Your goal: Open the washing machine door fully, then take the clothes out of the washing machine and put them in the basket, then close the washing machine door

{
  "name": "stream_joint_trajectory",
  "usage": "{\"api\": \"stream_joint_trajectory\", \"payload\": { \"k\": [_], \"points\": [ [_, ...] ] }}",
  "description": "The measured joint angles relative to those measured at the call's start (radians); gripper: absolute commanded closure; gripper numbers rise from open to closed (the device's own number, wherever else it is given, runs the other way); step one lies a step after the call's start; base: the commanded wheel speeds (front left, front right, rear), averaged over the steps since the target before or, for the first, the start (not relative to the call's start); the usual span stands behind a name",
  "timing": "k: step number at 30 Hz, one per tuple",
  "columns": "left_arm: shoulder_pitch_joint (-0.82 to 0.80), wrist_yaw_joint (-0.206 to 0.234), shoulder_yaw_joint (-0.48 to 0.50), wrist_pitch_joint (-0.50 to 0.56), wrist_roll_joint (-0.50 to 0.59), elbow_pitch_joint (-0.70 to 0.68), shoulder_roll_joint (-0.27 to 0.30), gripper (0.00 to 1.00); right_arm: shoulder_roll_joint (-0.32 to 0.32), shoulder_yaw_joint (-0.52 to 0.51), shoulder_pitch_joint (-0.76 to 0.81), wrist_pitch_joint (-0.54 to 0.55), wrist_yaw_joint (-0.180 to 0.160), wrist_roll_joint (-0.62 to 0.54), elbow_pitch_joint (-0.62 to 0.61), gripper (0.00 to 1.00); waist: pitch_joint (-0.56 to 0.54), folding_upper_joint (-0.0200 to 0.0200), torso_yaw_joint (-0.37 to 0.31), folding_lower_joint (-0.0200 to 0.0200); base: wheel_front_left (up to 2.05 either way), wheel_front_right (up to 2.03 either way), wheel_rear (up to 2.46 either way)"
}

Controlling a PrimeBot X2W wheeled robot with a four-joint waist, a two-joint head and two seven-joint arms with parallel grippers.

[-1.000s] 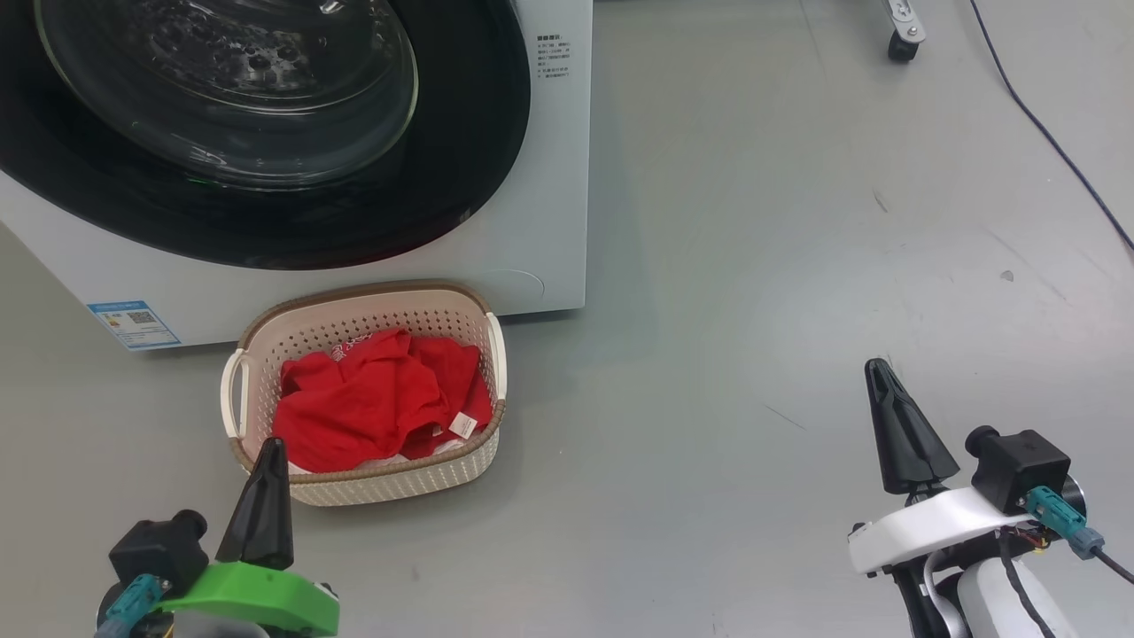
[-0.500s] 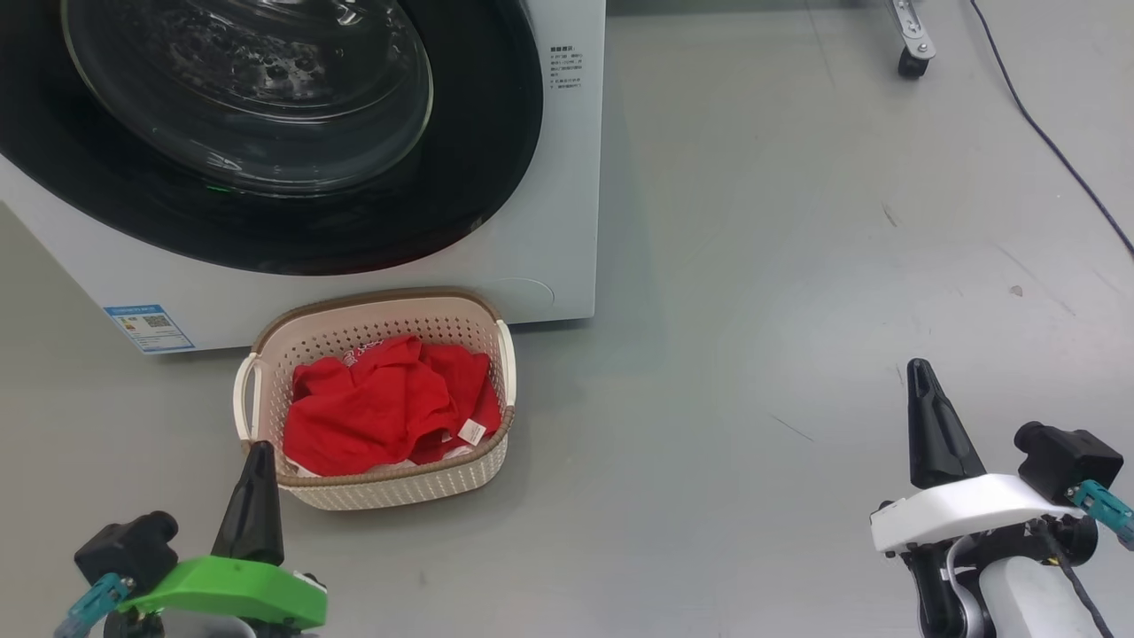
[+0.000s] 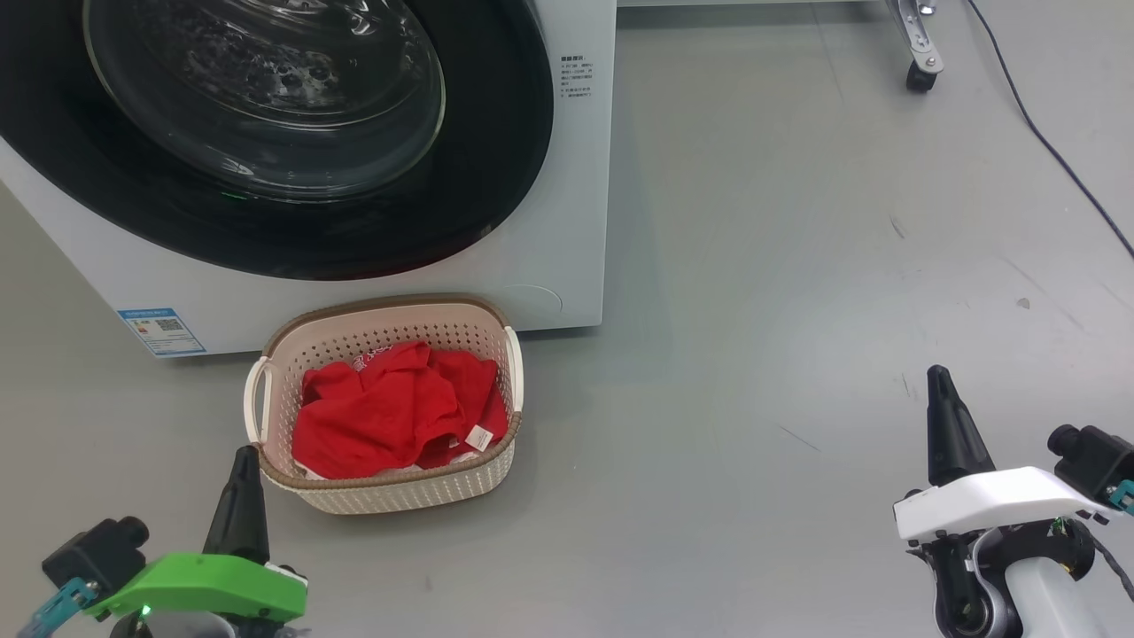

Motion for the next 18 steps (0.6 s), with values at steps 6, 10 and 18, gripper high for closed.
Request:
{"api": "stream_joint_trajectory", "payload": {
  "k": [6,10,18],
  "points": [
    [0.000,0.000,0.006,0.018,-0.069,0.000,0.000,1.00,0.000,-0.016,0.000,0.018,0.002,0.081,0.006,1.00,-0.006,0.0000,0.005,0.0000,0.00,0.00,0.00],
    [0.000,0.000,0.011,0.035,-0.120,0.000,0.001,1.00,0.000,-0.025,0.000,0.034,0.006,0.136,0.011,1.00,-0.010,0.0000,0.009,0.0000,0.00,0.00,0.00],
    [0.000,0.000,0.026,0.060,-0.208,0.001,0.001,1.00,0.000,-0.044,0.000,0.058,0.007,0.245,0.020,1.00,-0.019,0.0000,0.015,0.0000,0.00,0.00,0.00]
  ]
}}
